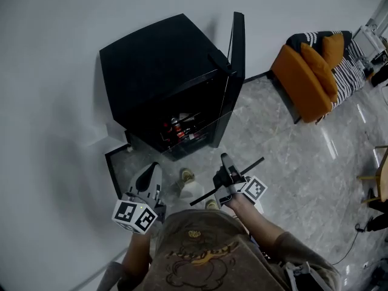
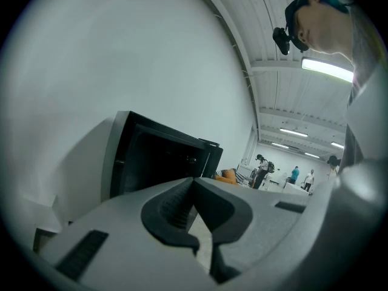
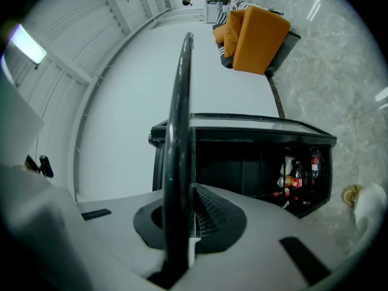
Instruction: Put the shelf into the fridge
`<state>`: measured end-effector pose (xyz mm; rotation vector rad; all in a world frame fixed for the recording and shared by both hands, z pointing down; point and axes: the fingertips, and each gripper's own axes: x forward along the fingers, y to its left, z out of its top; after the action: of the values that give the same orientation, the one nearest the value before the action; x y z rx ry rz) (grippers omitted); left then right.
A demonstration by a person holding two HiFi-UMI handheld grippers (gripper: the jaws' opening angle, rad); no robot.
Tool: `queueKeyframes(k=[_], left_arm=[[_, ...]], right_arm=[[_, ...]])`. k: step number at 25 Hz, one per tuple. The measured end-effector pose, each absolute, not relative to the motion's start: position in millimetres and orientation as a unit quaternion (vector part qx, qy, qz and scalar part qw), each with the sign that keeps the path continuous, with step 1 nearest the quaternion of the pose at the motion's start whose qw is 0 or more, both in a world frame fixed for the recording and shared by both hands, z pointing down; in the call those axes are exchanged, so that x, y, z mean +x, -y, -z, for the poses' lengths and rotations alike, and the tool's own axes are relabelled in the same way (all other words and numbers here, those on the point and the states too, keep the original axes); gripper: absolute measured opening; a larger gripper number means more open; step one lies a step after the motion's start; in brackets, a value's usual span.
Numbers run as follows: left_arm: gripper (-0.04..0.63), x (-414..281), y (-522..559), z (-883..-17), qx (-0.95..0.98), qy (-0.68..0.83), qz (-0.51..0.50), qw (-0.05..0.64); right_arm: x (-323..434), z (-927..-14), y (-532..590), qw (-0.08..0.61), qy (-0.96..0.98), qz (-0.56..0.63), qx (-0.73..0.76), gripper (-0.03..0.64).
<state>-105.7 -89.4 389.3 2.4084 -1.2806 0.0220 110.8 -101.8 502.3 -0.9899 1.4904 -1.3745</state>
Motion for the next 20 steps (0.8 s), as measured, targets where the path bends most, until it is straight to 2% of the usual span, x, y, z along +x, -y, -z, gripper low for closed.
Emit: queueKeyframes(k=[20], left_arm=[[0.003, -107, 112, -433, 0.854, 0.470, -0.023, 0.220]], right_arm=[[85, -583, 145, 0.429, -0.577, 0.569, -0.400, 0.026]])
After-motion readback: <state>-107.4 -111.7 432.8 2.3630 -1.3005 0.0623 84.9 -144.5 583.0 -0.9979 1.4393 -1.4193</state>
